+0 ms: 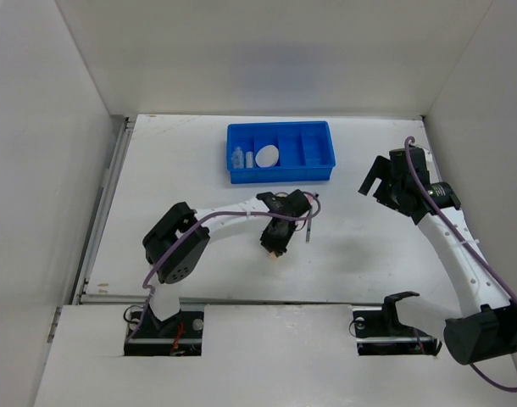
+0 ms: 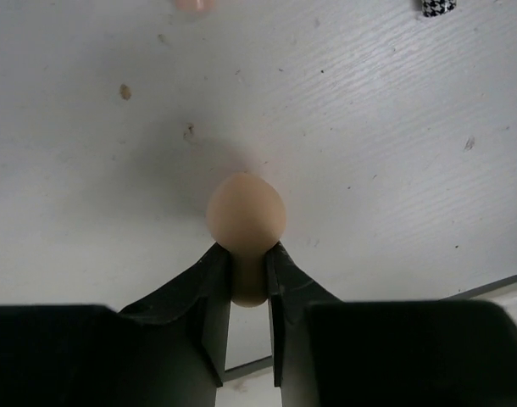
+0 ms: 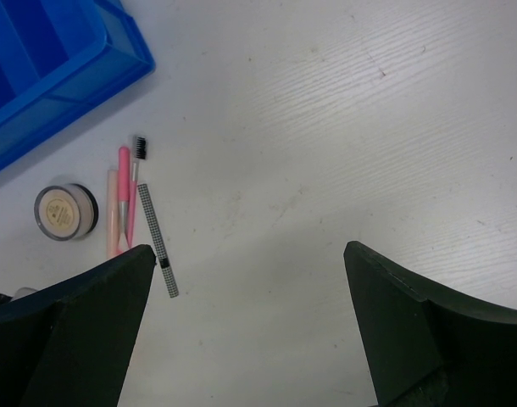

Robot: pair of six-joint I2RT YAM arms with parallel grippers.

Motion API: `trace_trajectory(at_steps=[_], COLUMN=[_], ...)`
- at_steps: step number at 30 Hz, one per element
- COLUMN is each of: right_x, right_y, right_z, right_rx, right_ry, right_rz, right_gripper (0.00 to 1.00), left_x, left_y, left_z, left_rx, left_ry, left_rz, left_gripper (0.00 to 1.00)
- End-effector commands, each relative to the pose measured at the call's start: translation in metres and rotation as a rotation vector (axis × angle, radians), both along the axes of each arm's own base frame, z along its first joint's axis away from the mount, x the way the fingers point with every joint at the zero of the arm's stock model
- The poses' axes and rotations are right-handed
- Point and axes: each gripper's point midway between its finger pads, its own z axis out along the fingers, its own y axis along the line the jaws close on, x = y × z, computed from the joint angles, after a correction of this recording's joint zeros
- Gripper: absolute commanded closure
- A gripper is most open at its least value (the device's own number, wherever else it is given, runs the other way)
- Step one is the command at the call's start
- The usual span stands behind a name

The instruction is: Organize the makeup

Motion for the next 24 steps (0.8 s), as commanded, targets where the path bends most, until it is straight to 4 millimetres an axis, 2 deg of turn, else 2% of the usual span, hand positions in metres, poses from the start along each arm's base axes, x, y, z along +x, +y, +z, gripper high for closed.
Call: trace_trajectory(at_steps=[1, 3, 4, 6, 7, 8, 9, 10, 11, 12, 13, 14, 15, 16, 17, 18, 19, 20, 21, 23, 24], right_x=[0.005, 0.006, 0.008, 0.009, 0.009, 0.009, 0.009, 0.009, 0.009, 0.009, 0.009, 0.010, 0.007, 0.007, 0.007, 0.005, 0.005, 0.005, 0.004, 0.003, 0.003], right_y=[0.001, 0.001, 0.000, 0.000, 0.000, 0.000, 0.000, 0.000, 0.000, 0.000, 0.000, 0.000, -0.001, -0.001, -0.001, -0.001, -0.003, -0.003, -0.003, -0.003, -0.003], right_z=[0.008, 0.011, 0.016, 0.013, 0.013, 0.013, 0.013, 0.013, 0.013, 0.013, 0.013, 0.017, 0.018, 0.018, 0.018, 0.017, 0.017, 0.017, 0.019, 0.018, 0.018], right_rx=[0.008, 0.010, 0.006, 0.004, 0.004, 0.004, 0.004, 0.004, 0.004, 0.004, 0.004, 0.005, 0.006, 0.006, 0.006, 0.004, -0.003, -0.003, -0.001, 0.004, 0.004], right_ry=[-0.042, -0.051, -0.062, -0.053, -0.053, -0.053, -0.053, -0.053, -0.053, -0.053, -0.053, -0.062, -0.062, -0.062, -0.062, -0.054, -0.055, -0.055, -0.064, -0.056, -0.056], right_rz=[-0.007, -0.007, -0.013, -0.013, -0.013, -0.013, -0.013, -0.013, -0.013, -0.013, -0.013, -0.013, -0.013, -0.013, -0.013, -0.013, -0.020, -0.020, -0.020, -0.026, -0.026], right_gripper=[0.00, 0.00, 0.00, 0.00, 0.00, 0.00, 0.00, 0.00, 0.00, 0.00, 0.00, 0.00, 0.00, 0.00, 0.00, 0.00, 0.00, 0.00, 0.00, 0.00, 0.00], left_x=[0.015, 0.029, 0.044, 0.063, 0.086, 0.102, 0.116, 0.139, 0.159, 0.175, 0.197, 0.205, 0.225, 0.236, 0.246, 0.266, 0.269, 0.279, 0.292, 0.301, 0.307], left_y=[0.002, 0.010, 0.009, 0.013, 0.021, 0.013, 0.013, 0.021, 0.014, 0.015, 0.021, 0.023, 0.014, 0.013, 0.011, 0.008, 0.006, 0.010, 0.011, 0.008, 0.004], left_z=[0.049, 0.078, 0.091, 0.109, 0.113, 0.132, 0.141, 0.138, 0.159, 0.165, 0.148, 0.146, 0.174, 0.173, 0.150, 0.154, 0.164, 0.152, 0.152, 0.145, 0.144], left_rx=[0.015, 0.022, 0.005, -0.038, -0.058, -0.121, -0.145, -0.140, -0.196, -0.204, -0.171, -0.165, -0.227, -0.229, -0.200, -0.225, -0.243, -0.227, -0.248, -0.280, -0.293], left_ry=[-0.091, -0.159, -0.202, -0.218, -0.225, -0.244, -0.259, -0.264, -0.301, -0.315, -0.290, -0.272, -0.329, -0.334, -0.304, -0.337, -0.358, -0.357, -0.387, -0.379, -0.394], left_rz=[-0.010, -0.010, 0.002, 0.039, 0.089, 0.110, 0.122, 0.172, 0.192, 0.215, 0.252, 0.264, 0.273, 0.282, 0.291, 0.306, 0.307, 0.322, 0.336, 0.363, 0.363], left_gripper=[0.87, 0.87, 0.87, 0.87, 0.87, 0.87, 0.87, 0.87, 0.87, 0.87, 0.87, 0.86, 0.84, 0.83, 0.80, 0.71, 0.67, 0.63, 0.60, 0.52, 0.52])
